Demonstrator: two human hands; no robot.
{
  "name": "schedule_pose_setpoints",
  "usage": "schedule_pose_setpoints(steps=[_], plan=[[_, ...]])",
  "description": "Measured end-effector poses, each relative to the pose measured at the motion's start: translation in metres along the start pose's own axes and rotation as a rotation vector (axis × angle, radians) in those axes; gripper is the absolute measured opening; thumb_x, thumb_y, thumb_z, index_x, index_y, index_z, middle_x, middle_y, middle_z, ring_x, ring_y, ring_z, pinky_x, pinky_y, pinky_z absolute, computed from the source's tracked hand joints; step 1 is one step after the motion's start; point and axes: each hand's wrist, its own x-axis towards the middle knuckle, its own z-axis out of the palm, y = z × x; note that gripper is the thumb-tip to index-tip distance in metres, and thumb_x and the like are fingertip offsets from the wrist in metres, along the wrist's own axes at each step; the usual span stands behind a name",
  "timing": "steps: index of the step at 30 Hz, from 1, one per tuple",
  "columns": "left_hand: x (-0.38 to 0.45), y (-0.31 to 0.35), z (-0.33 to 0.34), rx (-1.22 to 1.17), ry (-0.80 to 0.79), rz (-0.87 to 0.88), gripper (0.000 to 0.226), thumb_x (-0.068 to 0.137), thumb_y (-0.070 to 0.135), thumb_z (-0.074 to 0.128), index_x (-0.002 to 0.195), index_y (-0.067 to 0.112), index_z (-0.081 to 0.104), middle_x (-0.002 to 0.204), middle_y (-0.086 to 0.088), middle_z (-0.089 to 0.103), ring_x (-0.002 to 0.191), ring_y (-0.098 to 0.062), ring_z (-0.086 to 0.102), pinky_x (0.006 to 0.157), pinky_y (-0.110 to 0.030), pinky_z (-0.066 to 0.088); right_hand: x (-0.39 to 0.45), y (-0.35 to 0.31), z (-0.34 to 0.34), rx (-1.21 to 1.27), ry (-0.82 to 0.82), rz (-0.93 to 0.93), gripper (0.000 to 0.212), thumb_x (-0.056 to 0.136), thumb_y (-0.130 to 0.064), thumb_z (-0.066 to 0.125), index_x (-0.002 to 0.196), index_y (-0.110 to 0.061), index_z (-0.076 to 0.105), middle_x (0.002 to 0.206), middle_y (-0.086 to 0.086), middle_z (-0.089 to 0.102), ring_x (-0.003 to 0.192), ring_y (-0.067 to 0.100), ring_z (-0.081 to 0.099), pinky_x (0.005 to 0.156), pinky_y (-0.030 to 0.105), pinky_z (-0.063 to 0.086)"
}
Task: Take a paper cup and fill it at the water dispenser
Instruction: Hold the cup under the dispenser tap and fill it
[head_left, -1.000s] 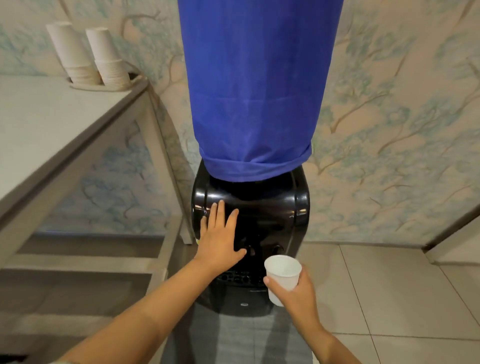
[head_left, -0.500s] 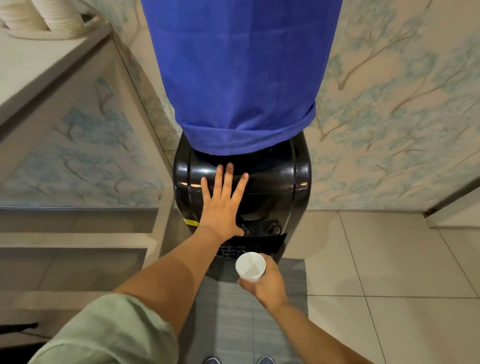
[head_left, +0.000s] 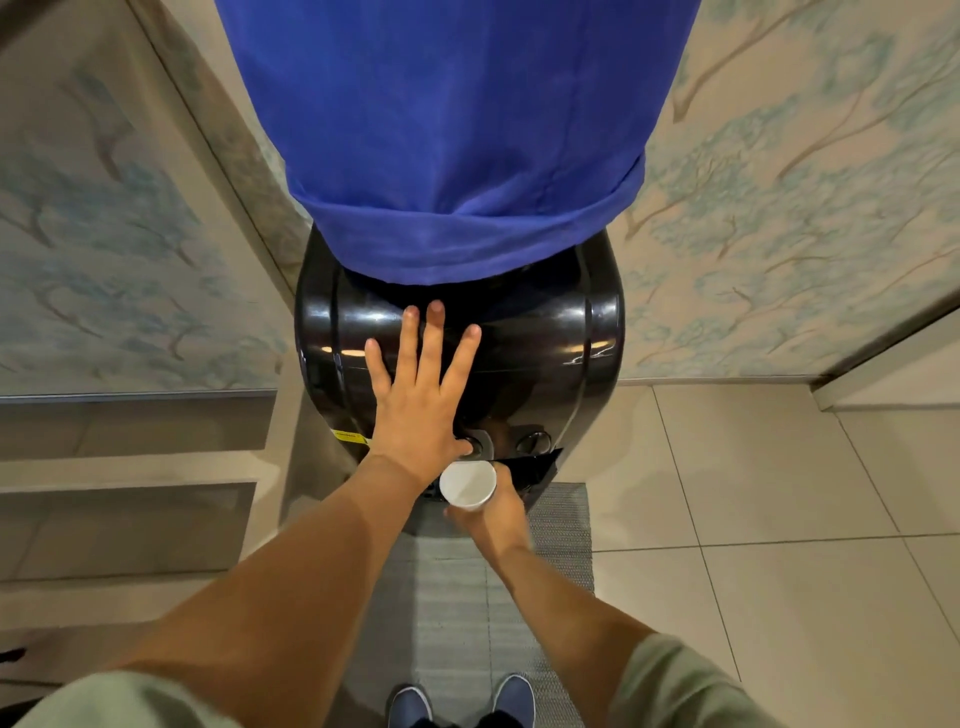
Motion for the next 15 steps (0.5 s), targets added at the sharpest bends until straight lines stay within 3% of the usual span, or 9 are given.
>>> schedule_pose_setpoints(steps=[3,6,8,12,15], plan=[[0.0003,0.0008,-0.0021,-0.012,-0.008,0.003,0.154,0.036,0.052,0.088,0.142,0.027,-0.020,0.153,-0.012,-0.008,0.138,-0.030,-0.020,0.102,-0.059,-0.015,0.0039,-0.0015,0.0033,-0.049,-0.011,-0.012,0.054,0.068,-0.018,0.076,0.114,-0.016,0.047,0.106,0.000,0.059,0.096,0.019,0.057,0.075,0.019,0.045],[0.0003,0.0013,-0.0043,-0.020,-0.016,-0.002,0.153,0.039,0.053,0.087,0.141,0.028,-0.025,0.152,-0.011,-0.012,0.137,-0.029,-0.024,0.101,-0.057,-0.017,0.0064,-0.0039,0.0080,0.035,0.005,0.011,0.043,0.065,-0.010,0.076,0.094,-0.020,0.046,0.092,-0.007,0.057,0.091,0.015,0.055,0.060,0.004,0.042],[-0.0001,0.0014,-0.0045,-0.027,-0.018,-0.001,0.152,0.041,0.052,0.087,0.141,0.028,-0.025,0.152,-0.009,-0.017,0.136,-0.030,-0.025,0.102,-0.058,-0.016,0.0088,-0.0045,0.0102,0.059,0.004,0.005,0.042,0.064,-0.010,0.077,0.091,-0.023,0.046,0.091,-0.009,0.057,0.090,0.015,0.055,0.061,0.004,0.043],[-0.0008,0.0012,-0.0067,-0.027,-0.061,-0.003,0.149,0.047,0.052,0.084,0.136,0.030,-0.034,0.145,-0.004,-0.036,0.132,-0.029,-0.038,0.101,-0.055,-0.027,0.0102,0.0016,0.0081,-0.086,-0.028,-0.050,0.061,0.068,-0.024,0.078,0.121,-0.018,0.047,0.110,0.001,0.059,0.102,0.020,0.058,0.079,0.023,0.042],[-0.0005,0.0021,-0.0079,-0.015,-0.068,-0.009,0.147,0.051,0.051,0.083,0.135,0.030,-0.036,0.144,-0.007,-0.036,0.130,-0.029,-0.042,0.100,-0.054,-0.031,0.0101,0.0034,0.0053,-0.078,-0.012,-0.061,0.057,0.067,-0.021,0.079,0.116,-0.019,0.049,0.102,-0.003,0.058,0.091,0.015,0.056,0.074,0.020,0.044]])
